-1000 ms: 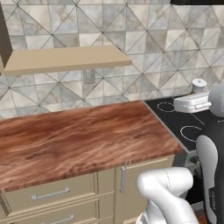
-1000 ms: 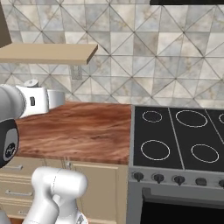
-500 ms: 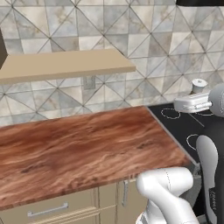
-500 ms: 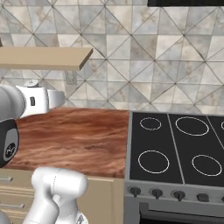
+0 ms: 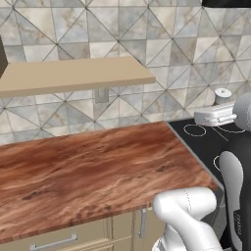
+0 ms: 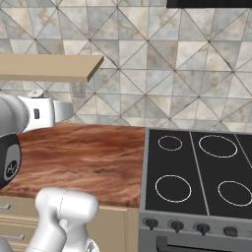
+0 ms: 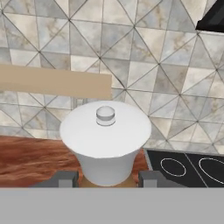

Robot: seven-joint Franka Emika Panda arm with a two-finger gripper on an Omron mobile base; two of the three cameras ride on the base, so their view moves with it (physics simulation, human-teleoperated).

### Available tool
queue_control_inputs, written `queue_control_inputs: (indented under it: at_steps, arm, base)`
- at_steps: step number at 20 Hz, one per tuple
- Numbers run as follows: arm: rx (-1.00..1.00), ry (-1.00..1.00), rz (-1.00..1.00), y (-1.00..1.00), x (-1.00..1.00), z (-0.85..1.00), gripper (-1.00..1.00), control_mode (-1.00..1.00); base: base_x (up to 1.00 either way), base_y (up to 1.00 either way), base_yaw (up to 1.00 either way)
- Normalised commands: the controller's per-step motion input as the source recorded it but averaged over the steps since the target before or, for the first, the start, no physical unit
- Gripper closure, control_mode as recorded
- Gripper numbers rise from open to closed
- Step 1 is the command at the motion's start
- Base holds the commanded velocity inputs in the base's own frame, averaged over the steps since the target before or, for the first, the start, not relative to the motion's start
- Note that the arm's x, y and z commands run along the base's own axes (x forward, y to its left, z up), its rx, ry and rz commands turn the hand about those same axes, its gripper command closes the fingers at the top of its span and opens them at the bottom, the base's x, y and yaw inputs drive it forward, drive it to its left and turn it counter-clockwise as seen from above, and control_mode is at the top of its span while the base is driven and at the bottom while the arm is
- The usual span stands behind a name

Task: Take 2 condiments from the cabinet and move them on the counter near the stove.Make sure the condiments are lined up with each other, next to each other.

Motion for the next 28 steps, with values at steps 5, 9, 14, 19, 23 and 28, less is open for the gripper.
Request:
queue_control_inputs:
  at_steps: [5,9,14,19,23,28]
  arm:
    - [0.0,0.0,0.0,0.0,0.0,0.0,1.0,1.0]
    - [0.0,0.0,0.0,0.0,0.0,0.0,1.0,1.0]
    - [0.0,0.17,0.0,-0.03,0.15,-0.15,1.0,-1.0]
    - [-0.02,0.23,0.0,-0.1,0.41,-0.39,1.0,-1.0]
    - [0.0,0.11,0.0,-0.2,0.44,-0.47,1.0,-1.0]
    - [-0.1,0.0,0.0,-0.45,0.35,-0.61,1.0,-1.0]
  base:
    - [0.0,0.0,0.0]
    - [0.0,0.0,0.0]
    - [0.0,0.0,0.0]
    - [0.0,0.0,0.0]
    - [0.0,0.0,0.0]
    - [0.0,0.0,0.0]
